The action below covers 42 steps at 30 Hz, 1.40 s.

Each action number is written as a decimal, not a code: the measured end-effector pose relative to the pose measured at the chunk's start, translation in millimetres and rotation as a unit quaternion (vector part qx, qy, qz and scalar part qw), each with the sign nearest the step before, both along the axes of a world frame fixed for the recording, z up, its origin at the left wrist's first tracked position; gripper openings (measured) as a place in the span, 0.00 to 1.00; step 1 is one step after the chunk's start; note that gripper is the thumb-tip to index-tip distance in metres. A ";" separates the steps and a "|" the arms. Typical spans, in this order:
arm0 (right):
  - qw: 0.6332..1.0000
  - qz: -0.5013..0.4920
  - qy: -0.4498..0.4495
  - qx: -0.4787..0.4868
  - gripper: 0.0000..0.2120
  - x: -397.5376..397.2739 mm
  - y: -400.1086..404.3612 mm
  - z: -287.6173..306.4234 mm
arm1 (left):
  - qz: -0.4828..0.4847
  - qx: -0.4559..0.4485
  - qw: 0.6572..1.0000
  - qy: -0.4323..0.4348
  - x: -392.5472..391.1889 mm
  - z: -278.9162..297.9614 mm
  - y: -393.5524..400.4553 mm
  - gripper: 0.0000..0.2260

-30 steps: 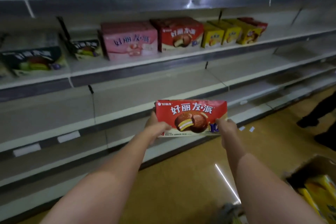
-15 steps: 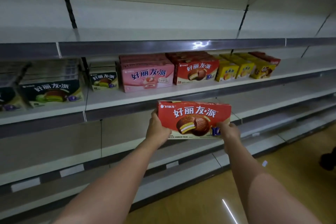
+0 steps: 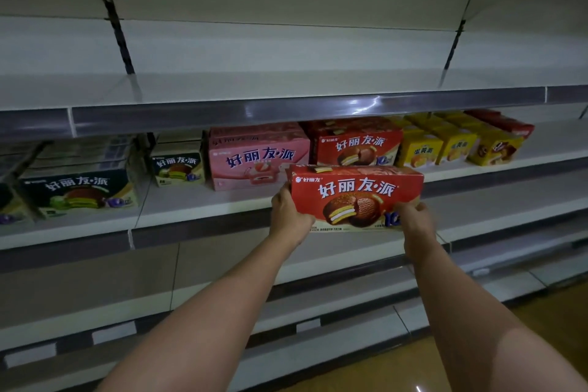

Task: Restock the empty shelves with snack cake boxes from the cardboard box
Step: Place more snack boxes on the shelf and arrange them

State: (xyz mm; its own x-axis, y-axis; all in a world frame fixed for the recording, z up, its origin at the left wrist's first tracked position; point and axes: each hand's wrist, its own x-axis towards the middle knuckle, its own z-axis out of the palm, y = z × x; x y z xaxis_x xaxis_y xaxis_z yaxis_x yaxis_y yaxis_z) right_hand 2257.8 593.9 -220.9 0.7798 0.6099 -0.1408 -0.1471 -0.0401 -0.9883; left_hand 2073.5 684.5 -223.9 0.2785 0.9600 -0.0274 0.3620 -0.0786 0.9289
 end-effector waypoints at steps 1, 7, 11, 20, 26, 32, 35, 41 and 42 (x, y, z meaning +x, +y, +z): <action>1.000 -0.002 -0.011 -0.007 0.07 6.7 5.5 0.9 | 0.002 0.005 1.000 0.005 5.9 -0.8 6.7 0.36; 0.998 -0.017 -0.047 -0.042 0.08 39.5 39.4 6.4 | -0.012 0.041 0.997 0.070 32.1 2.1 46.0 0.29; 0.996 -0.042 -0.064 -0.055 0.11 59.0 59.5 5.4 | -0.024 0.074 0.988 0.130 49.2 -0.5 66.0 0.26; 0.981 -0.068 -0.129 -0.130 0.11 110.4 96.3 6.3 | 0.022 0.101 0.979 0.175 88.8 -15.3 84.1 0.20; 0.985 -0.014 -0.127 -0.117 0.09 138.7 109.7 -3.9 | 0.077 0.114 0.973 0.185 112.0 -22.7 81.5 0.24; 0.982 0.056 -0.142 -0.107 0.06 157.9 120.4 -11.1 | 0.110 0.131 0.967 0.186 126.6 -23.4 76.8 0.29; 0.980 0.075 -0.151 -0.107 0.07 166.5 127.2 -12.0 | 0.115 0.136 0.967 0.181 131.1 -23.8 77.8 0.29; 0.977 0.074 -0.161 -0.119 0.20 175.4 137.6 -14.4 | 0.113 0.091 0.982 0.123 135.7 -18.7 87.5 0.26; 0.977 0.076 -0.163 -0.116 0.23 176.1 139.3 -14.7 | 0.113 0.087 0.982 0.121 136.1 -18.3 90.1 0.26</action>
